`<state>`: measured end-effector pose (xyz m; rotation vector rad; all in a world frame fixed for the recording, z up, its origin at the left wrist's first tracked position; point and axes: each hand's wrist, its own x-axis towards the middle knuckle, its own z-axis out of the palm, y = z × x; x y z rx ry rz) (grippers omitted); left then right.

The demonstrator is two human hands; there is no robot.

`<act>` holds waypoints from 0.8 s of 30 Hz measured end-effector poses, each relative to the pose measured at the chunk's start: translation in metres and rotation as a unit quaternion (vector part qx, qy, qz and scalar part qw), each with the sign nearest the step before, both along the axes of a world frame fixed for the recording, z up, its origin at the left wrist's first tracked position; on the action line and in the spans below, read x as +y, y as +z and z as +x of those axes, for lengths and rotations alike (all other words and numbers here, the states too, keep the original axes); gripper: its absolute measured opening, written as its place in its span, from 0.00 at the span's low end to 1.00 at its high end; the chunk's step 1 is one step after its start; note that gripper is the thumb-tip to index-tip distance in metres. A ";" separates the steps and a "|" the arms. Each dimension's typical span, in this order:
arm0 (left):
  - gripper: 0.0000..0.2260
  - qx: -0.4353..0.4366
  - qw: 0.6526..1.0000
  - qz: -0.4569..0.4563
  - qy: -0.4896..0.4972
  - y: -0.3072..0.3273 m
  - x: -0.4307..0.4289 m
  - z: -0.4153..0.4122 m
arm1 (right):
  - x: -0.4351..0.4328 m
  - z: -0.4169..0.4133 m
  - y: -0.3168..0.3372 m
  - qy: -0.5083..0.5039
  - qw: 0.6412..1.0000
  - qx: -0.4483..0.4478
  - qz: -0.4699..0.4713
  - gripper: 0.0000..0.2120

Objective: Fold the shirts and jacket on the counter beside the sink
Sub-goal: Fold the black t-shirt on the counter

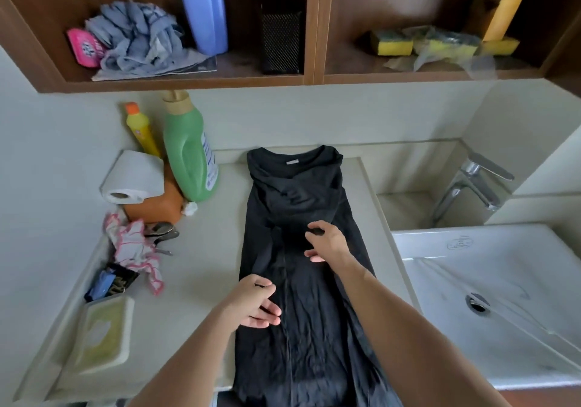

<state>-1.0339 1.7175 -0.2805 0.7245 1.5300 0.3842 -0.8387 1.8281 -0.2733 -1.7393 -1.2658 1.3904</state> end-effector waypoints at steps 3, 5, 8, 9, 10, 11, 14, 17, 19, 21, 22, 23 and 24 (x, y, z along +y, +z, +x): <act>0.10 0.012 0.998 -0.038 -0.040 -0.001 0.016 -0.005 | 0.020 -0.006 -0.004 -0.063 0.997 0.045 0.002 0.12; 0.12 0.023 0.996 -0.064 -0.059 -0.001 0.030 -0.009 | 0.037 -0.004 0.001 -0.093 0.994 0.048 0.037 0.10; 0.16 0.044 0.988 -0.111 -0.095 0.005 0.051 -0.014 | 0.060 0.014 0.018 -0.106 0.986 0.014 0.128 0.10; 0.17 0.057 0.983 -0.127 -0.117 0.007 0.058 -0.015 | 0.065 0.022 0.022 -0.096 0.984 -0.018 0.148 0.10; 0.18 0.075 0.976 -0.140 -0.146 0.011 0.065 -0.016 | 0.069 0.030 0.023 -0.076 0.983 -0.062 0.153 0.10; 0.19 0.095 0.968 -0.148 -0.179 0.014 0.072 -0.017 | 0.071 0.039 0.020 -0.050 0.985 -0.104 0.130 0.08; 0.18 0.117 0.966 -0.091 -0.210 0.023 0.100 -0.018 | 0.074 0.057 0.005 -0.032 0.993 -0.117 0.001 0.10; 0.12 0.098 0.988 0.082 -0.086 0.030 0.136 -0.018 | 0.089 0.063 -0.002 -0.083 0.988 -0.127 0.030 0.19; 0.06 0.072 0.980 0.186 -0.017 0.031 0.158 -0.016 | 0.102 0.058 -0.003 -0.078 0.985 -0.146 0.049 0.22; 0.08 0.046 0.964 0.260 -0.022 0.027 0.174 -0.012 | 0.115 0.050 -0.007 -0.066 0.984 -0.155 0.056 0.23; 0.12 0.049 0.953 0.294 -0.048 0.023 0.181 -0.009 | 0.122 0.046 -0.009 -0.057 0.983 -0.163 0.059 0.23; 0.16 0.074 0.937 0.329 -0.086 0.019 0.185 -0.008 | 0.127 0.041 -0.010 -0.045 0.981 -0.173 0.070 0.21; 0.18 0.111 0.916 0.362 -0.129 0.015 0.191 -0.007 | 0.133 0.036 -0.011 -0.038 0.979 -0.179 0.091 0.20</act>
